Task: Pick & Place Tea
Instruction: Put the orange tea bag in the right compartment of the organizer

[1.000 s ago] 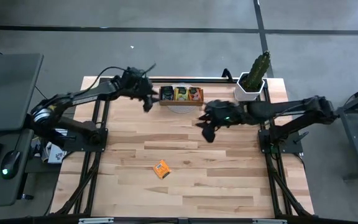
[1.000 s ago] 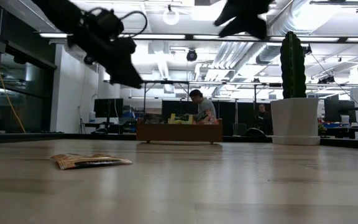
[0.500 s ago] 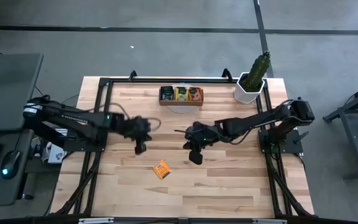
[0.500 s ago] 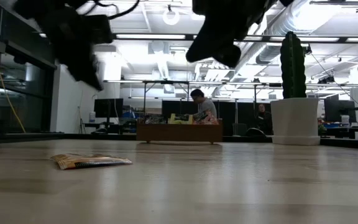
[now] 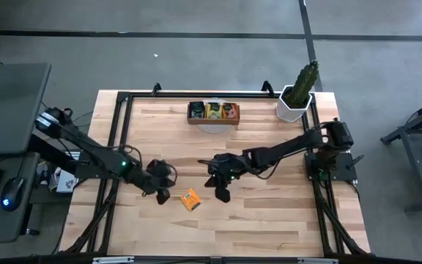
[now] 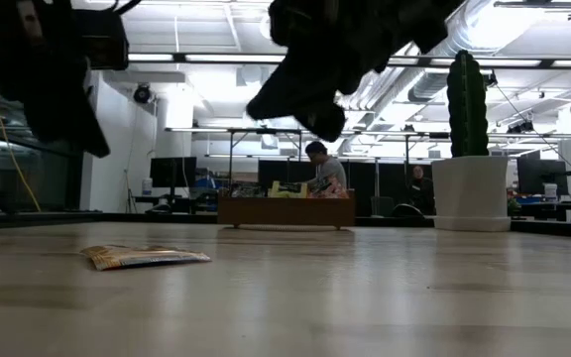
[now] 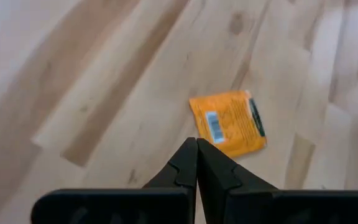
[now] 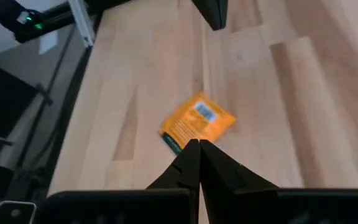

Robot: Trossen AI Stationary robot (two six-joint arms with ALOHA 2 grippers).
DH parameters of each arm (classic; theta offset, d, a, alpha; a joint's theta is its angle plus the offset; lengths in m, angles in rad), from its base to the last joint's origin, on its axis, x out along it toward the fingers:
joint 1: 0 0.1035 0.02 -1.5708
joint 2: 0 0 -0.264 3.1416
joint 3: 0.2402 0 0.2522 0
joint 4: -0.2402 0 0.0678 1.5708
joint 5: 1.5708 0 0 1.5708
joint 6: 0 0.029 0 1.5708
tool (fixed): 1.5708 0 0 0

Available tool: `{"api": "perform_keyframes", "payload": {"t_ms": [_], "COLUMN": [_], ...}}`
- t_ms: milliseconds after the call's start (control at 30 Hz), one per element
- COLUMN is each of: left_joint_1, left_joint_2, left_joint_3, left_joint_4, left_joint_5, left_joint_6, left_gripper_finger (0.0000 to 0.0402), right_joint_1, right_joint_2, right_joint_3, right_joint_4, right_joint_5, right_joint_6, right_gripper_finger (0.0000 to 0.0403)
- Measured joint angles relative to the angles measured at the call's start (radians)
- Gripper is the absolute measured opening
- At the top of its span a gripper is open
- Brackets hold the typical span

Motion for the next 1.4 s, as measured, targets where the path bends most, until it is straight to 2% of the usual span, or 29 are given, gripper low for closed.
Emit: {"api": "perform_keyframes", "payload": {"t_ms": [133,300,500,667,900,1400], "left_joint_1": [-0.038,-0.058,-0.056,-0.056,-0.055,-0.055], "left_joint_2": [0.066,0.155,0.239,0.284,0.33,0.343], "left_joint_3": [0.0,0.0,0.0,0.001,0.001,0.001], "left_joint_4": [0.02,0.095,0.199,0.229,0.238,0.236], "left_joint_5": [-0.003,0.0,0.034,0.062,0.071,0.07], "left_joint_6": [-0.088,-0.144,-0.173,-0.216,-0.228,-0.227], "left_gripper_finger": [0.0001,0.0001,0.0001,0.0001,0.0001,0.0001], "right_joint_1": [0.015,0.043,0.059,0.063,0.062,0.049], "right_joint_2": [0.068,0.169,0.274,0.34,0.402,0.414], "right_joint_3": [0.013,0.105,0.222,0.253,0.263,0.265], "right_joint_4": [0.065,0.077,0.019,-0.032,-0.014,0.006], "right_joint_5": [-0.052,-0.088,-0.117,-0.131,-0.147,-0.191], "right_joint_6": [0.015,-0.019,-0.033,-0.039,-0.024,0.043], "right_gripper_finger": [0.0001,0.0001,0.0,0.0,0.0,0.0]}}
